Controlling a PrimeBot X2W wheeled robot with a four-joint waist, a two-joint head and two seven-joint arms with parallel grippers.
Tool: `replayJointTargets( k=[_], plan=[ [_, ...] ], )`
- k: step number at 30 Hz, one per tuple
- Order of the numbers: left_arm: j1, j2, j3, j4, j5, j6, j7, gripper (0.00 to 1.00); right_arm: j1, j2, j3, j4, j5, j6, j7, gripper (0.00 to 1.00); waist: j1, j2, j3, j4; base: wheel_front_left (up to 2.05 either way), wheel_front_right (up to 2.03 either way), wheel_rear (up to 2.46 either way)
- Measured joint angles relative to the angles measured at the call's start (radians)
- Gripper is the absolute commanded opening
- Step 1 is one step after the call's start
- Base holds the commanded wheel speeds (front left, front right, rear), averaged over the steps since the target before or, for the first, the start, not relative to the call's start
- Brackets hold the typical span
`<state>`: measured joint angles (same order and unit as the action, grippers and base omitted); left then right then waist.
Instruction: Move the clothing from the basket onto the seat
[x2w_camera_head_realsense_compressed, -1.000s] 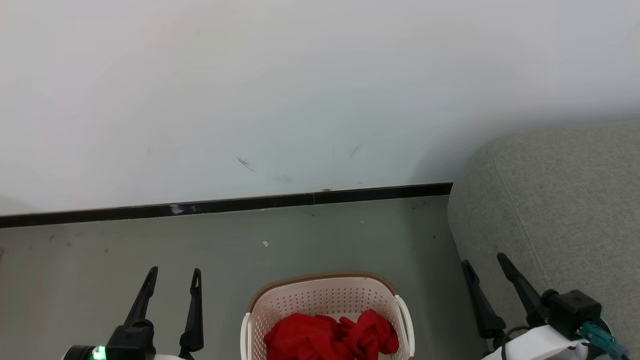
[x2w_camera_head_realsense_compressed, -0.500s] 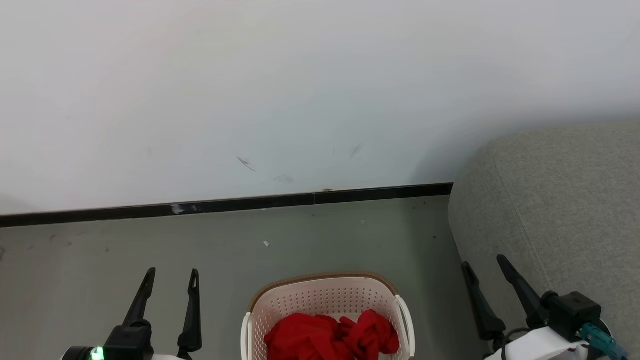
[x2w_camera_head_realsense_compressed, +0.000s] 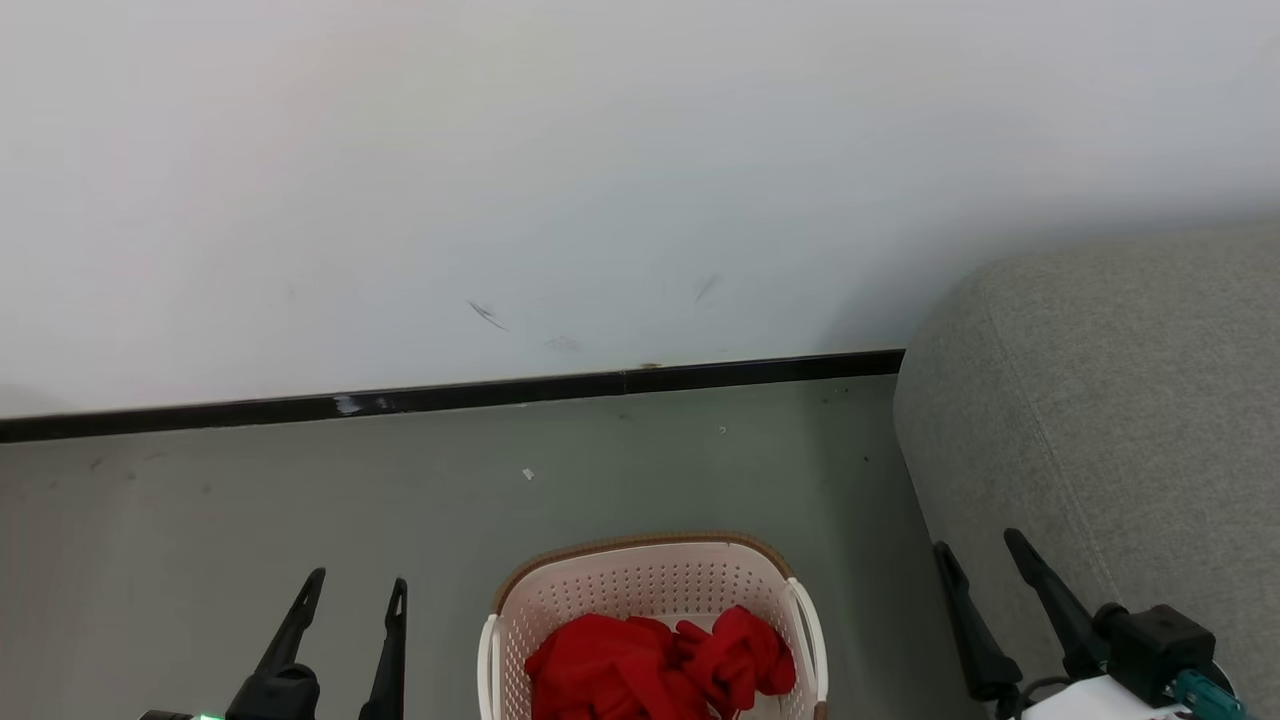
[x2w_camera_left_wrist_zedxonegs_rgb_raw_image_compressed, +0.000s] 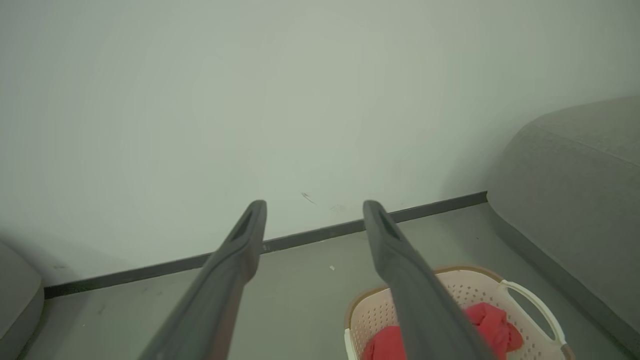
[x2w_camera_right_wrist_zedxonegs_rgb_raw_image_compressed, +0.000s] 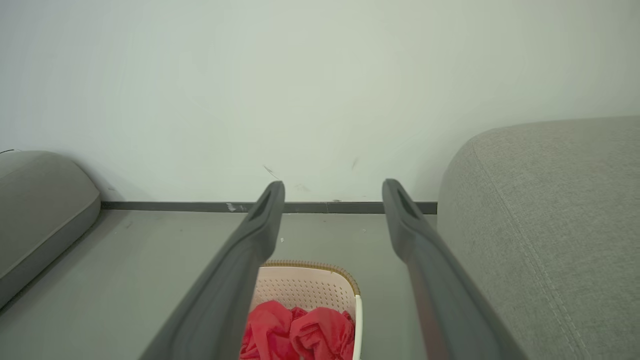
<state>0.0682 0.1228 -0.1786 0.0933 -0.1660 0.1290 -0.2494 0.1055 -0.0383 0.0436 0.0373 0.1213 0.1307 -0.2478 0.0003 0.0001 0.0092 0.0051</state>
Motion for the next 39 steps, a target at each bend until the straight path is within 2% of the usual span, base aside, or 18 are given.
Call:
replayJointTargets(
  k=[10,18,29,39],
  plan=[
    [-0.044,0.03,-0.063,0.083,0.055,-0.037,0.002,1.0,0.014,0.001,-0.037,-0.031,-0.019,0.0,0.0,1.0,0.0,0.0,0.034,-0.011,0.0,0.0,0.0],
    [-0.096,0.032,-0.103,0.157,0.087,-0.062,0.015,1.0,0.014,0.001,-0.053,-0.067,-0.028,0.0,0.0,1.0,0.0,0.0,0.079,-0.024,0.0,0.0,0.0],
    [-0.205,0.035,-0.163,0.269,0.125,-0.109,0.025,1.0,0.002,0.001,-0.056,-0.127,-0.045,0.0,0.0,1.0,-0.0001,0.0,0.174,-0.05,0.0,0.0,0.0],
    [-0.287,0.03,-0.207,0.358,0.167,-0.141,0.03,1.0,-0.083,0.001,-0.041,-0.176,-0.041,0.0,-0.003,1.0,-0.0001,0.0,0.276,-0.082,0.0,0.0,0.0]
  ],
)
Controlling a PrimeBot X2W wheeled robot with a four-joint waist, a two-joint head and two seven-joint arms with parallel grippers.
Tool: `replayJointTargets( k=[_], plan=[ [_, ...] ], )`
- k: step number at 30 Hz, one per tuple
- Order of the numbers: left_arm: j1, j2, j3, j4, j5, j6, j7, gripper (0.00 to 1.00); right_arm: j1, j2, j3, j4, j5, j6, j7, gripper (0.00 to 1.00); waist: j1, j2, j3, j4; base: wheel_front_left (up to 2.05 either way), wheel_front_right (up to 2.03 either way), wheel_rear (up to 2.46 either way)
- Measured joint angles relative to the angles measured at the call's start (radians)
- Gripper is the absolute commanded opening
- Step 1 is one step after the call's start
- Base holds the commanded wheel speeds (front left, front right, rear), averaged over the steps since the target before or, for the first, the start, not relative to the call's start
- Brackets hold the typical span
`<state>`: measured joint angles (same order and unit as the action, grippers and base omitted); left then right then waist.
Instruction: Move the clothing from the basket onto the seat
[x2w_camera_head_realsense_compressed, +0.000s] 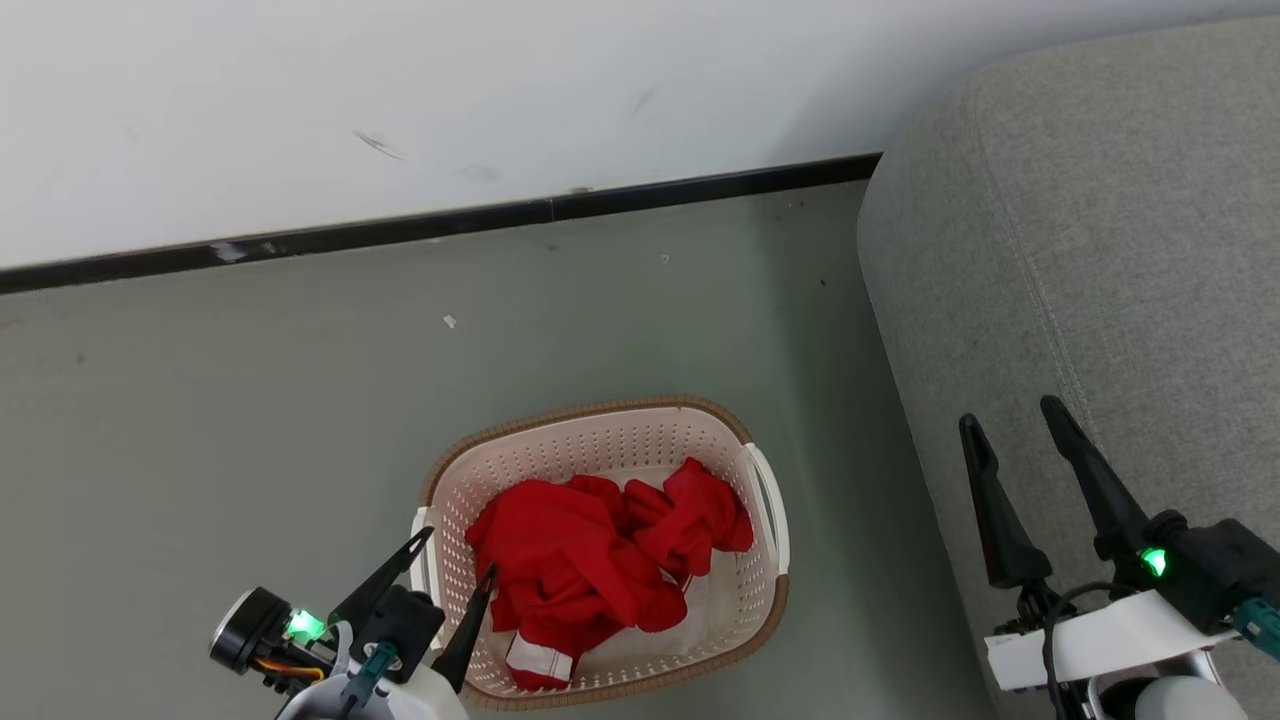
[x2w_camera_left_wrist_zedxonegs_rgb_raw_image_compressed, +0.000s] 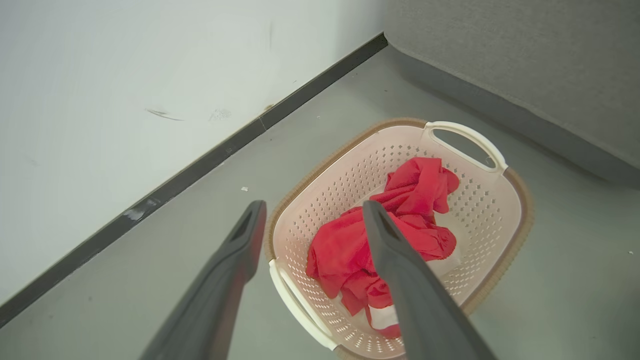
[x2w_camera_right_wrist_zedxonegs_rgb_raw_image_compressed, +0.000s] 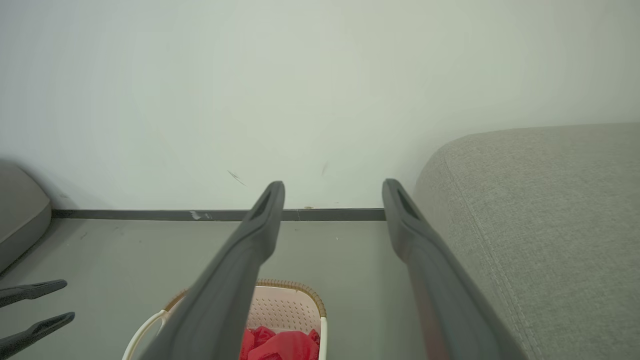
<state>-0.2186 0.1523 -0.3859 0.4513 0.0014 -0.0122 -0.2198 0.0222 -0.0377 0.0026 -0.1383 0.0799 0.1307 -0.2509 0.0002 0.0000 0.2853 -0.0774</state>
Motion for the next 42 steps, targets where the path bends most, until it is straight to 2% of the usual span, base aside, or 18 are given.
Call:
replayJointTargets(
  k=[9,24,42],
  plan=[
    [-0.082,-0.021,-0.021,0.055,0.018,-0.01,-0.001,1.0,-0.085,-0.001,0.019,-0.027,0.016,0.0,-0.001,1.0,0.0,0.0,0.107,-0.038,0.0,0.0,0.0],
    [-0.206,-0.032,-0.086,0.126,0.064,-0.054,-0.007,1.0,-0.244,-0.002,0.061,-0.047,0.035,0.0,-0.004,1.0,0.0,0.0,0.28,-0.101,0.0,0.0,0.0],
    [-0.335,-0.01,-0.108,0.217,0.107,-0.071,-0.018,1.0,-0.373,-0.003,0.082,-0.049,0.072,0.0,-0.004,1.0,0.0,0.0,0.442,-0.167,0.0,0.0,0.0]
  ],
)
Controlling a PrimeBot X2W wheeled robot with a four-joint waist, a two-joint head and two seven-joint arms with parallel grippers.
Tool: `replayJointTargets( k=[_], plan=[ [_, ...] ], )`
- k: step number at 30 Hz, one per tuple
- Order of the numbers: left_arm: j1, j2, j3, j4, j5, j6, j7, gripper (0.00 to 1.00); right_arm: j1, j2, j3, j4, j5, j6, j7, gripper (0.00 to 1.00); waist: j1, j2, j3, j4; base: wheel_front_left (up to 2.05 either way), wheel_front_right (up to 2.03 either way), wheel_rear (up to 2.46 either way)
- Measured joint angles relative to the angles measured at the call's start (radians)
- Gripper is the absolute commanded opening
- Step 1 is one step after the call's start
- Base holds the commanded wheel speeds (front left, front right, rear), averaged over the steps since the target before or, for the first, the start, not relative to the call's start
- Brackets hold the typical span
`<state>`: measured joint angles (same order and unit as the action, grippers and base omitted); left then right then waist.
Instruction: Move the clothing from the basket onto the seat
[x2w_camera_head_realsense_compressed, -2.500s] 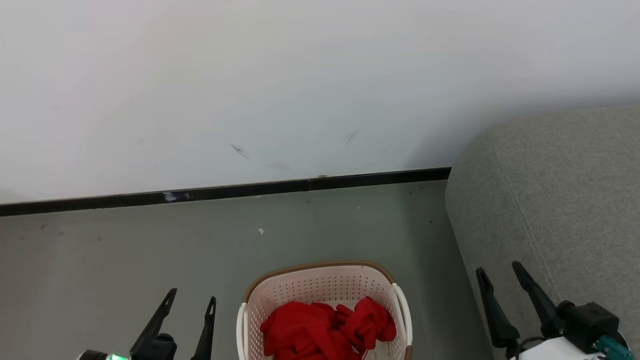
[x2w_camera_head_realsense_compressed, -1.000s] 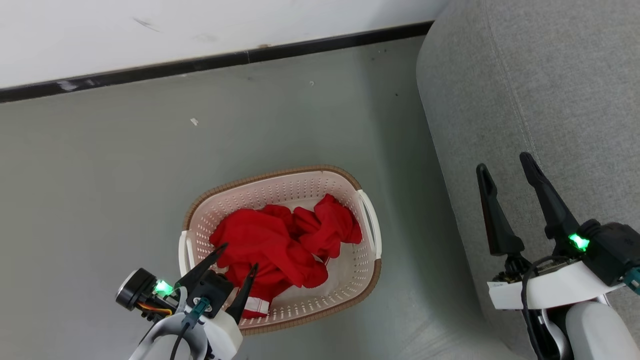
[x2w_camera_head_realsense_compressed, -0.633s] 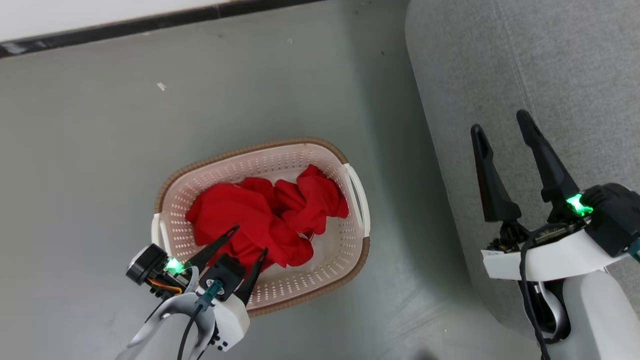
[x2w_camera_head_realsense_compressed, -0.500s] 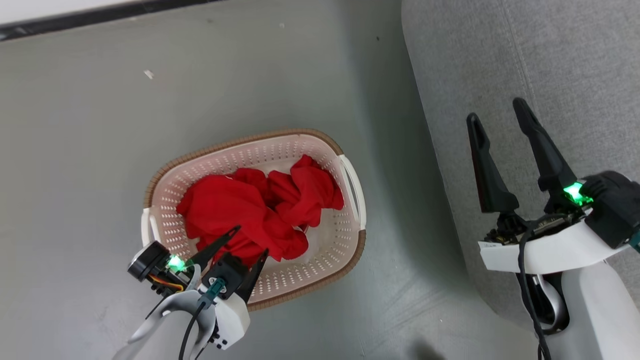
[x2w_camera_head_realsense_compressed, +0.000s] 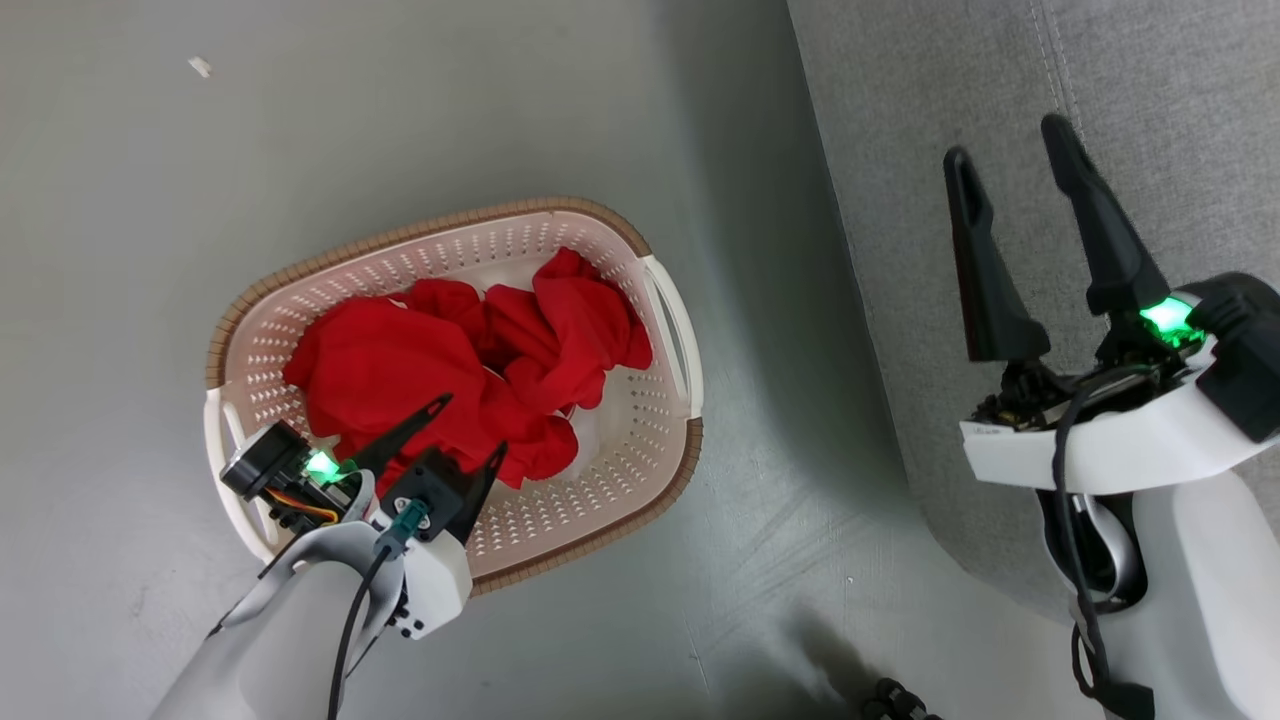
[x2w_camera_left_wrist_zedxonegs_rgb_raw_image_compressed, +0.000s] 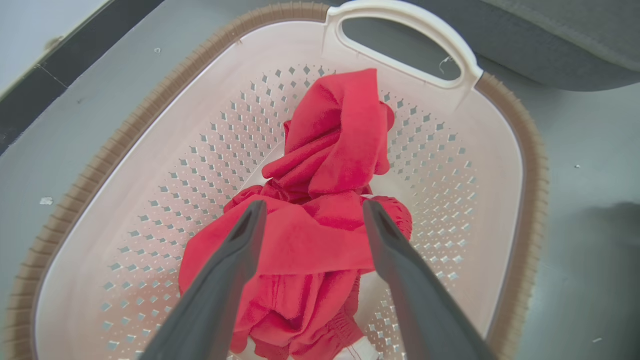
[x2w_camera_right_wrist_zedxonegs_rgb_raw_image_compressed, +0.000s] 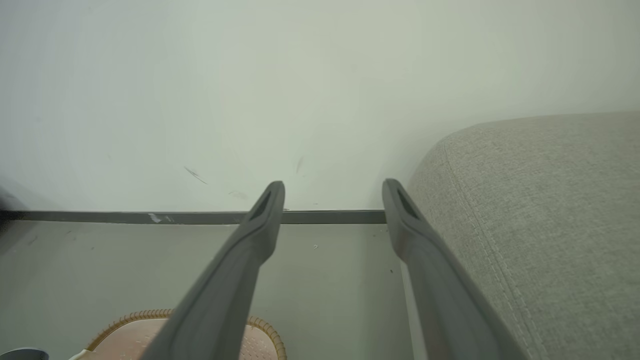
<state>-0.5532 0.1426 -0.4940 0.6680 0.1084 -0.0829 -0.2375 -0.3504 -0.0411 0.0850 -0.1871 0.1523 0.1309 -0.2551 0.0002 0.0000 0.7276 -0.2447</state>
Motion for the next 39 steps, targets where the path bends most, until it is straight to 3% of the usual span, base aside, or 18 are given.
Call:
replayJointTargets(
  k=[14,15,16,17,20,39],
  plan=[
    [-0.064,0.02,-0.001,0.073,0.017,0.0,0.0,1.0,-0.076,0.0,0.02,0.001,0.026,0.0,0.0,1.0,0.0,0.0,0.079,-0.038,0.0,0.0,0.0],
    [-0.07,0.02,-0.001,0.081,0.017,0.0,0.0,0.94,-0.082,0.0,0.022,0.001,0.03,0.0,0.0,1.0,0.0,0.0,0.084,-0.041,0.0,0.0,0.0],
    [-0.076,0.02,-0.001,0.086,0.017,0.0,0.0,0.76,-0.089,-0.001,0.022,0.001,0.035,0.0,0.0,1.0,-0.0001,0.0,0.089,-0.043,0.0,0.0,0.0],
    [-0.08,0.02,-0.001,0.091,0.017,0.0,0.0,0.5,-0.091,-0.001,0.022,0.001,0.034,0.0,0.0,1.0,0.0,-0.0001,0.093,-0.046,0.0,0.0,0.0],
    [-0.086,0.02,-0.001,0.112,0.018,0.0,0.003,0.0,-0.091,-0.001,0.023,0.002,0.035,0.0,0.0,1.0,0.0,0.0,0.104,-0.052,0.0,0.0,0.0],
    [-0.093,-0.005,0.041,0.132,-0.037,0.011,-0.011,0.0,-0.13,-0.001,-0.007,0.034,0.033,0.0,0.0,1.0,0.0,-0.0001,0.094,-0.037,0.0,0.0,0.0]
  ],
)
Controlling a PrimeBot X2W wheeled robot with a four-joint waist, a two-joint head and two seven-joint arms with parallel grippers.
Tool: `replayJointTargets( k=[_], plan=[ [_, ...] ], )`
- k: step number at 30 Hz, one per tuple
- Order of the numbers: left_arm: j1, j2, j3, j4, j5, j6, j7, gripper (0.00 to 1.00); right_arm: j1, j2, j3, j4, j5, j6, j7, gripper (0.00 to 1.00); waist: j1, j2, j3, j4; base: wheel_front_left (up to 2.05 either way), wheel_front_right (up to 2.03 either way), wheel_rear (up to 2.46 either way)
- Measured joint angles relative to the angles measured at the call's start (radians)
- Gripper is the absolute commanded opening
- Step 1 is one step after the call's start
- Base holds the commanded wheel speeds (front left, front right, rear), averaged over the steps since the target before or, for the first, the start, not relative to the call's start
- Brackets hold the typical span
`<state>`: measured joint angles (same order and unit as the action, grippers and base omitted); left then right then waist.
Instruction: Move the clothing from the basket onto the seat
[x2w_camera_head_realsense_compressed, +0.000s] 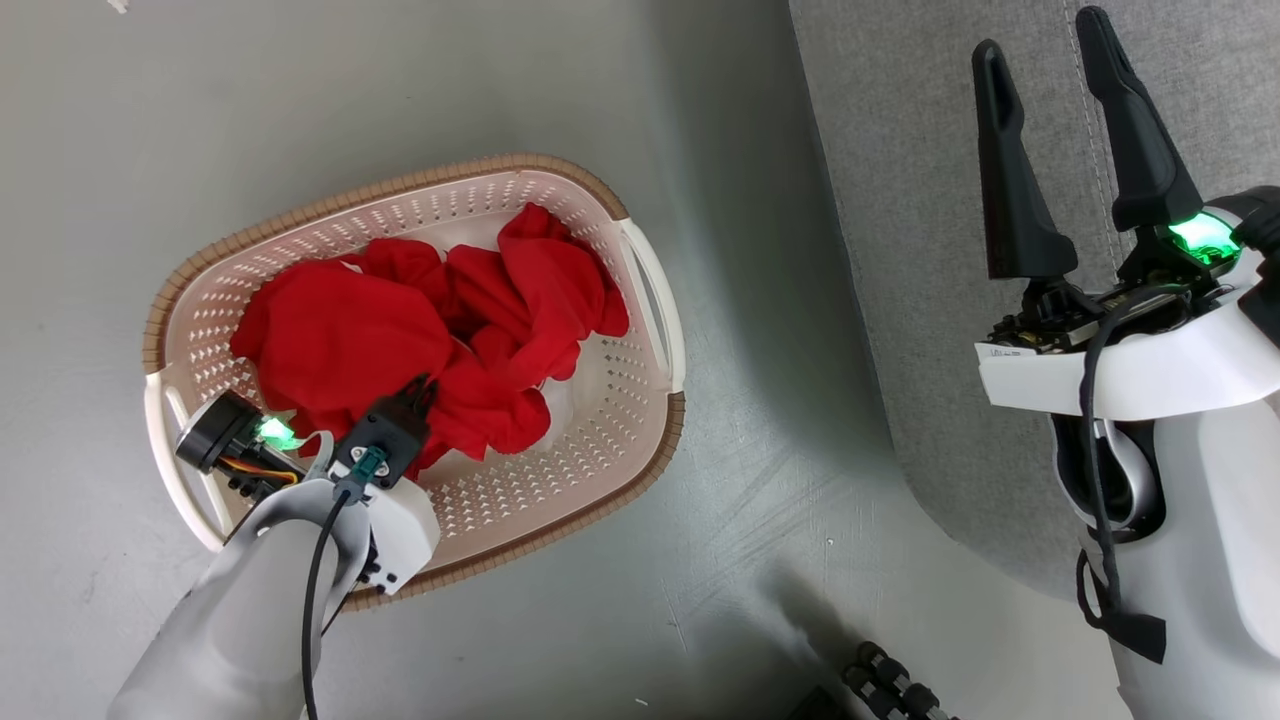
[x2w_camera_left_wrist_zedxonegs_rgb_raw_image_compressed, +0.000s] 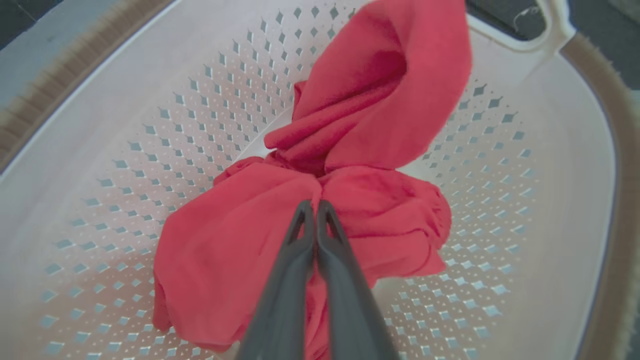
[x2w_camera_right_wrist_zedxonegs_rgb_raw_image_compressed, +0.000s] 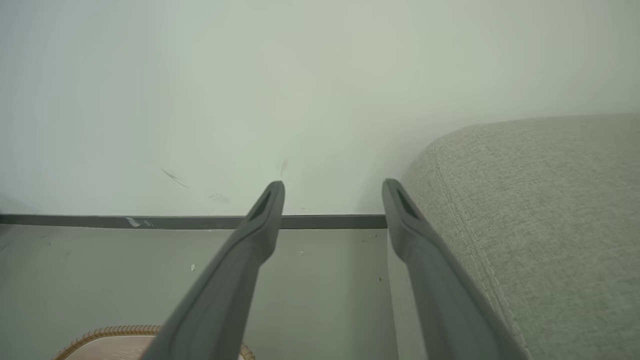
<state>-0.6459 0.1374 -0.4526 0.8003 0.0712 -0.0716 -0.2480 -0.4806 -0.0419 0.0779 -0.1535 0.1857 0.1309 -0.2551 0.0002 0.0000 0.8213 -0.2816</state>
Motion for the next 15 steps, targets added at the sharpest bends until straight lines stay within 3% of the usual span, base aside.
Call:
replayJointTargets(
  k=[8,15],
  plan=[
    [0.029,-0.009,0.037,-0.073,-0.04,0.022,-0.001,0.0,0.0,0.0,-0.031,0.007,-0.024,0.0,0.0,1.0,0.0,0.0,-0.029,0.028,0.0,0.0,0.0],
    [0.046,-0.018,0.077,-0.233,-0.085,0.048,-0.001,0.0,0.0,-0.001,-0.05,0.031,-0.063,0.0,0.0,1.0,-0.0001,0.0,-0.063,0.058,0.0,0.0,0.0]
  ],
)
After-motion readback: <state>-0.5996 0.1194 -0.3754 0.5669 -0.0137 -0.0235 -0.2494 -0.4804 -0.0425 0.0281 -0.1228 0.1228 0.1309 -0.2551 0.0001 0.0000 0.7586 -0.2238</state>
